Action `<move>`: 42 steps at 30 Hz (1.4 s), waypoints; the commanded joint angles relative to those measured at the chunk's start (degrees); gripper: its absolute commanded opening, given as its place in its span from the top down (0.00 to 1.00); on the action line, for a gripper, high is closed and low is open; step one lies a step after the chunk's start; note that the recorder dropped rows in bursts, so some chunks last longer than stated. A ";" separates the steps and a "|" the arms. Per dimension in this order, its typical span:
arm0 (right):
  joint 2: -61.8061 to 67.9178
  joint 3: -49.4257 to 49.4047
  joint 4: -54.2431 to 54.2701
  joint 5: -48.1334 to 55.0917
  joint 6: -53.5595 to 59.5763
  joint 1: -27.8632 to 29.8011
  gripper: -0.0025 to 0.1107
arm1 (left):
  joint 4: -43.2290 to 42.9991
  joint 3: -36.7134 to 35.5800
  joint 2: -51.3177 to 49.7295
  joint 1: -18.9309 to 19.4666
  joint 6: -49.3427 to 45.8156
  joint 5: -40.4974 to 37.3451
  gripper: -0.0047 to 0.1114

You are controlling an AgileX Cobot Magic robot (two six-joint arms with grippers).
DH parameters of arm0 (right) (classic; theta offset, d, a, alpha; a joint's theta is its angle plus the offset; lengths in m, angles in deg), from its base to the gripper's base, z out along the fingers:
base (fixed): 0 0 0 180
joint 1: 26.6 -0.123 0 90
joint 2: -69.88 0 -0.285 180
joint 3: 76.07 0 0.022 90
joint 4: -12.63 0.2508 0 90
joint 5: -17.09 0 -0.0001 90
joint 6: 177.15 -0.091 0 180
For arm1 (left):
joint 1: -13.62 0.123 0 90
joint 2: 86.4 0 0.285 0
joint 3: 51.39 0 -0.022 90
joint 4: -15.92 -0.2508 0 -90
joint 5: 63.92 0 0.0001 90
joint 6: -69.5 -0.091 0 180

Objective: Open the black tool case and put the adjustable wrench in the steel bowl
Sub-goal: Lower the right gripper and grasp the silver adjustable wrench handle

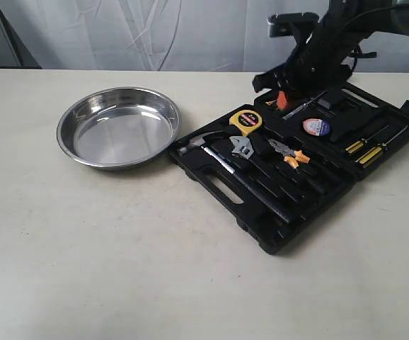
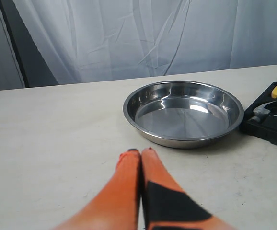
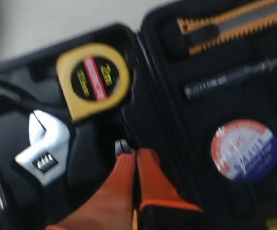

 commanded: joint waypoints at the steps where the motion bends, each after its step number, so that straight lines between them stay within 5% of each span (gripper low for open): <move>1: -0.02 0.34 -3.69 13.10 -0.37 0.11 0.99 | -0.24 -0.28 0.29 -0.34 -0.08 -0.06 0.96; 8: -0.02 0.34 4.92 18.94 7.87 -0.90 0.96 | -0.24 -0.28 0.29 -0.34 -0.08 -0.06 0.96; 15: 2.27 0.34 5.77 19.20 13.18 -5.01 0.57 | -0.24 -0.28 0.29 -0.34 -0.08 -0.06 0.96; 17: 3.31 0.34 3.60 17.77 13.28 -6.30 0.54 | -0.24 -0.28 0.29 -0.34 -0.08 -0.06 0.96; 26: 6.21 0.34 -8.08 11.72 8.07 -9.56 0.54 | -0.24 -0.28 0.29 -0.34 -0.08 -0.06 0.96; 35: 9.63 0.34 -8.09 11.33 8.07 -9.56 0.56 | -0.24 -0.28 0.29 -0.34 -0.08 -0.06 0.96; 42: 9.63 0.34 -8.09 8.95 7.96 -9.56 0.98 | -0.24 -0.28 0.29 -0.34 -0.08 -0.06 0.96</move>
